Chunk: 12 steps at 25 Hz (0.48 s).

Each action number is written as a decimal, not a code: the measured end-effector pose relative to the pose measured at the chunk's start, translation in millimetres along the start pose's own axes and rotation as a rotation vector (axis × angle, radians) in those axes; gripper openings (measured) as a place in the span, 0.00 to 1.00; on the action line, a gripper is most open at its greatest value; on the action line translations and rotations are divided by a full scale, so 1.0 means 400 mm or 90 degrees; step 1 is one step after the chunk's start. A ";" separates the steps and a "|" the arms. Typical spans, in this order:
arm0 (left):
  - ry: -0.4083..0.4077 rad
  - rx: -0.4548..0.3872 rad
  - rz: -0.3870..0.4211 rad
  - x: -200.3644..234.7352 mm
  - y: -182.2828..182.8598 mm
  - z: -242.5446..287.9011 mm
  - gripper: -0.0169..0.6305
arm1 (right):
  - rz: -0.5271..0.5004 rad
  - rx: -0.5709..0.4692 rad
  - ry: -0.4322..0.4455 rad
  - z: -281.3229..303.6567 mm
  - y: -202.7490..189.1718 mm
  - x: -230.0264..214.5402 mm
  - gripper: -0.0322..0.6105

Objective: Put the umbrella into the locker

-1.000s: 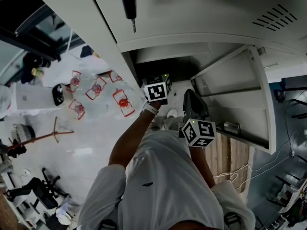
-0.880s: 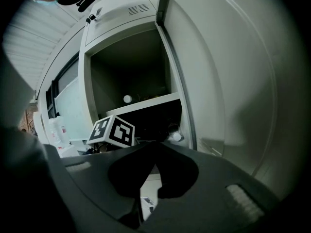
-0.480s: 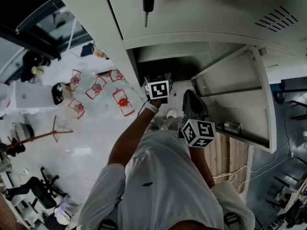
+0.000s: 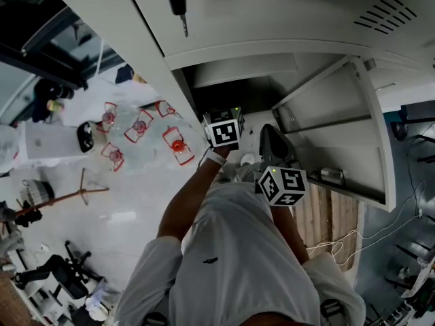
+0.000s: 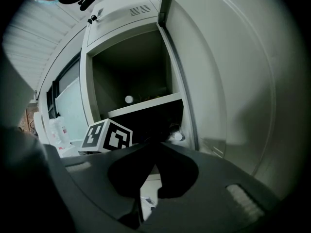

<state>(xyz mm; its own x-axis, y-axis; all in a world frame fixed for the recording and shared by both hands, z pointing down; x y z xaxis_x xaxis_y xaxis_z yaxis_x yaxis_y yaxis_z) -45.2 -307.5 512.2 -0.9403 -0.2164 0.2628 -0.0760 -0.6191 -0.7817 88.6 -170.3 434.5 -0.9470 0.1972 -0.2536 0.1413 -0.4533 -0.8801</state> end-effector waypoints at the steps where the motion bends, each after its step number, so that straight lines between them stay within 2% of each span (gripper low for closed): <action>1: -0.003 -0.001 0.001 0.001 0.007 0.003 0.41 | -0.001 -0.001 0.000 0.001 0.001 -0.001 0.05; 8: 0.001 0.006 0.016 0.004 -0.001 0.014 0.42 | -0.005 -0.001 0.006 0.004 0.005 0.004 0.05; 12: 0.009 -0.032 0.020 -0.001 -0.002 -0.028 0.37 | -0.007 -0.002 0.011 0.011 0.009 0.007 0.05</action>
<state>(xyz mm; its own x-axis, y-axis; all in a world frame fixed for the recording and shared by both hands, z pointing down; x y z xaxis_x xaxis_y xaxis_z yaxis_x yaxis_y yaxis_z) -48.7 -298.4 506.5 -0.9471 -0.2243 0.2294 -0.0620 -0.5736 -0.8168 85.1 -175.2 432.3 -0.9432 0.2176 -0.2510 0.1316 -0.4489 -0.8839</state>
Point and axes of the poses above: the fingertips, and each gripper's own axes: z forward along the fingers, x to its left, y out of its top, the point moved 7 cm from there along -z, backward along the fingers, and after that the axes turned 7 degrees about x, right-handed, at the moved point
